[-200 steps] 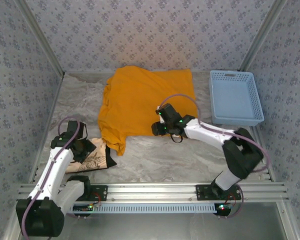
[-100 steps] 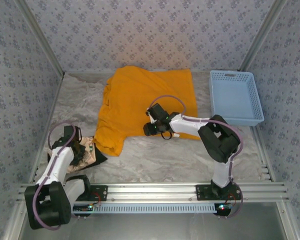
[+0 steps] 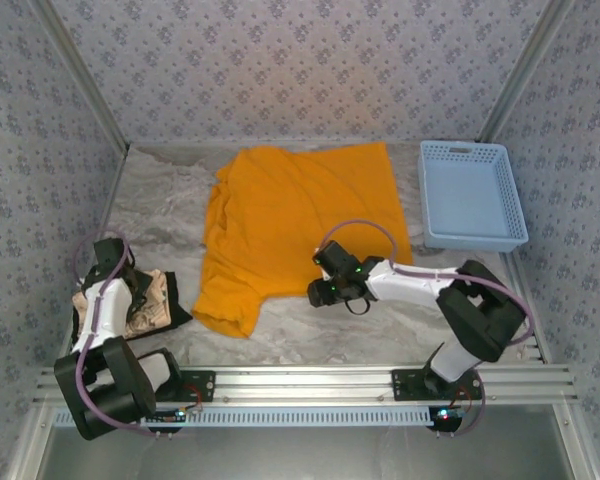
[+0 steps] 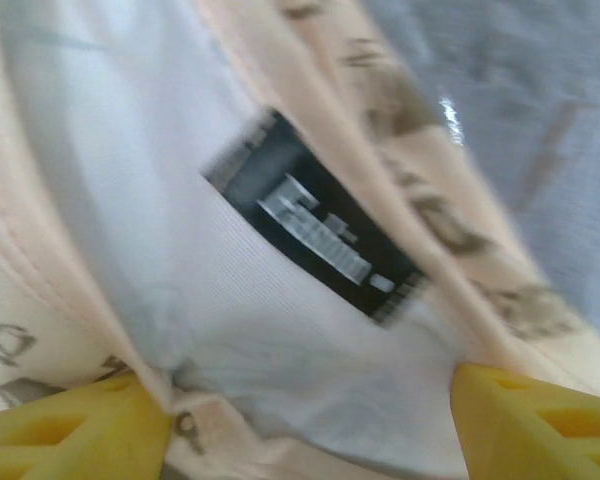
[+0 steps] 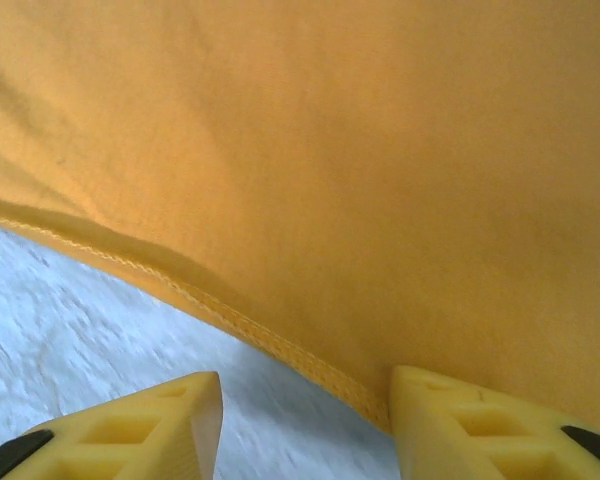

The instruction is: Fold the inside-out t-shirt

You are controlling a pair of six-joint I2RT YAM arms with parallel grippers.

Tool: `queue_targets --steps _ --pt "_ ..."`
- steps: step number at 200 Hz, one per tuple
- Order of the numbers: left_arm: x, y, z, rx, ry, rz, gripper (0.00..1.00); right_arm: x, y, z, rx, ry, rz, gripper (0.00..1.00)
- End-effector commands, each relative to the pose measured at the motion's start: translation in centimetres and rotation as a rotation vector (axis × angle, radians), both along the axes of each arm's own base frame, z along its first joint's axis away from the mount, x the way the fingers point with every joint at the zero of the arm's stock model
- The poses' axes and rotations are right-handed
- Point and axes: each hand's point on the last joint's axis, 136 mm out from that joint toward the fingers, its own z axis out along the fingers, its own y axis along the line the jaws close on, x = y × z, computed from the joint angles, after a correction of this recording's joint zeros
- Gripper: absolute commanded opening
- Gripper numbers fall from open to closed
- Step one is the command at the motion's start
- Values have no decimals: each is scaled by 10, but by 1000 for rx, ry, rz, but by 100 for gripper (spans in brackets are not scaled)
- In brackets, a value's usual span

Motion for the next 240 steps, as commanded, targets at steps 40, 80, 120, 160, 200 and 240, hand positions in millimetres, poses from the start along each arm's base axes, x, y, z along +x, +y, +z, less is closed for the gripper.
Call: queue_targets --steps 40,80,120,160,200,240 --pt "41 -92 42 -81 -114 -428 73 49 -78 40 -26 -34 -328 54" --pt "28 -103 45 -27 23 -506 73 58 -91 32 20 12 -385 53" --pt "1 -87 16 -74 56 -439 79 56 -77 37 -9 -25 -340 53" --pt "-11 -77 22 -31 77 -409 88 50 -26 53 10 -78 -172 53" --pt "-19 -66 16 -69 88 -343 100 48 29 73 14 -168 -23 54" --pt "-35 -27 40 -60 69 -113 100 37 96 83 173 -175 213 51"
